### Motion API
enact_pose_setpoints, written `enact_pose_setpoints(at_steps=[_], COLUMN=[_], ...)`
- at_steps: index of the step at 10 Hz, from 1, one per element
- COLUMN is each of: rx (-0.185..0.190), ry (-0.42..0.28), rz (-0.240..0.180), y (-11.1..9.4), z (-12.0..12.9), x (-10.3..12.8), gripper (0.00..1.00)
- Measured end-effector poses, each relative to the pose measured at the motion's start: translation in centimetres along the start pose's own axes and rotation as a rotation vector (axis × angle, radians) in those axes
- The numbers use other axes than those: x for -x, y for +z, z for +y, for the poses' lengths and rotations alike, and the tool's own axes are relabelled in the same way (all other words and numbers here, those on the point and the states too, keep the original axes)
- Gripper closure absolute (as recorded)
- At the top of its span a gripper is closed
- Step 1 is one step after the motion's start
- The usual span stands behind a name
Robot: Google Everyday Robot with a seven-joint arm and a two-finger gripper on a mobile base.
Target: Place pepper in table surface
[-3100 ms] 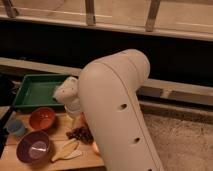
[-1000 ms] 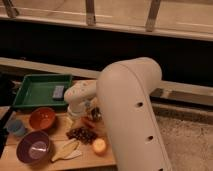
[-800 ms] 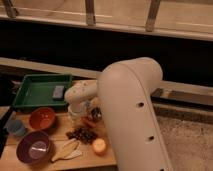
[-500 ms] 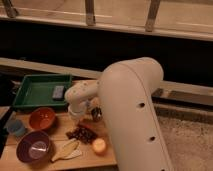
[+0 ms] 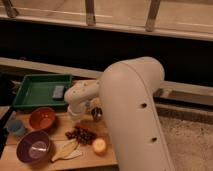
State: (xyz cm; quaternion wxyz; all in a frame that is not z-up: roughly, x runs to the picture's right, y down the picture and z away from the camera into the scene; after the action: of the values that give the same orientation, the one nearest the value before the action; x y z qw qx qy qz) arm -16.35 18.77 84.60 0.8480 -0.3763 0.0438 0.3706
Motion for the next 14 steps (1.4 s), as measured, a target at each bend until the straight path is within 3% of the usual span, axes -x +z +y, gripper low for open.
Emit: enact_pose_setpoints(at_steps=[4, 7, 9, 14], rx=[0.007, 0.013, 0.012, 0.031], ry=[-0.029, -0.075, -0.104, -0.165], rz=[-0.066, -0.162, -0.213, -0.258], y=[-2.9, -7.4, -9.3, -9.7], z=[0.8, 1.9, 2.5, 4.1], x=[0.8, 2.3, 3.1, 4.2], gripper=[0.90, 0.90, 0.90, 0.90])
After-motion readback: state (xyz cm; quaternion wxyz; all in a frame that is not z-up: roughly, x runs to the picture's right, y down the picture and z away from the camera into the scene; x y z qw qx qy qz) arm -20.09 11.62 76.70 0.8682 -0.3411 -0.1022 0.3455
